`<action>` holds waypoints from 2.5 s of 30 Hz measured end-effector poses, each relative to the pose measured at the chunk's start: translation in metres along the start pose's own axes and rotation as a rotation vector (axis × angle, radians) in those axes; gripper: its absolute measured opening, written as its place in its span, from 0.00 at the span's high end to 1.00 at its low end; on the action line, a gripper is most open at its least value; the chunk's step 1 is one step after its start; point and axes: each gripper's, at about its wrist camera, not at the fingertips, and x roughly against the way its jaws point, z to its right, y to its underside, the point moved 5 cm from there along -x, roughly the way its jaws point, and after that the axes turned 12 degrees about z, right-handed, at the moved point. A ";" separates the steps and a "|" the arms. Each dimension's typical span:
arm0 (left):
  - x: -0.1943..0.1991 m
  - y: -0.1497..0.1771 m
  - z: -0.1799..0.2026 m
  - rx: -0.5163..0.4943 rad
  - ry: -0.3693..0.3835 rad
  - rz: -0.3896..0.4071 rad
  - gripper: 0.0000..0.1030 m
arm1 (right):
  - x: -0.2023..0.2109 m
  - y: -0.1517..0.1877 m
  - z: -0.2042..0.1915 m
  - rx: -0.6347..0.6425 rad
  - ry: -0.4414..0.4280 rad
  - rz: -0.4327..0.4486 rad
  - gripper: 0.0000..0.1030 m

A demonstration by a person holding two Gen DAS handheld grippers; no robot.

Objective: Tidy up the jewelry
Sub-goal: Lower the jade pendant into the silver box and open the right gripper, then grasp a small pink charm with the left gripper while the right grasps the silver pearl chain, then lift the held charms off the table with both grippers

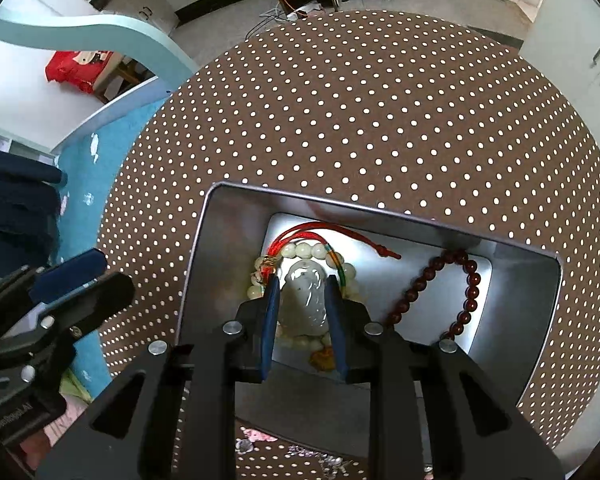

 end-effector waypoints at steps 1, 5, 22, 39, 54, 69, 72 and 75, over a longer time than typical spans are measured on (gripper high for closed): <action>0.000 0.000 0.000 -0.002 0.002 0.000 0.58 | 0.002 -0.002 0.000 0.001 0.003 0.004 0.78; 0.003 0.001 0.004 -0.012 0.011 0.005 0.58 | 0.017 -0.003 0.003 -0.003 0.006 0.028 0.78; 0.038 0.039 0.055 -0.143 0.059 0.026 0.46 | 0.120 0.031 0.034 -0.041 0.026 0.239 0.43; -0.017 0.138 0.070 -0.164 0.050 -0.190 0.64 | 0.104 0.122 0.060 -0.110 0.053 0.092 0.35; -0.010 0.148 0.069 -0.140 0.043 -0.158 0.88 | 0.088 0.141 0.034 -0.039 0.011 0.063 0.35; 0.045 0.131 0.032 -0.075 0.086 -0.097 0.88 | 0.061 0.128 0.008 -0.001 -0.086 0.074 0.83; 0.051 0.133 0.026 -0.077 0.091 -0.095 0.88 | 0.052 0.123 0.005 0.012 -0.049 0.073 0.85; 0.046 0.138 0.032 -0.083 0.098 -0.102 0.88 | 0.042 0.122 0.006 0.036 -0.015 0.059 0.86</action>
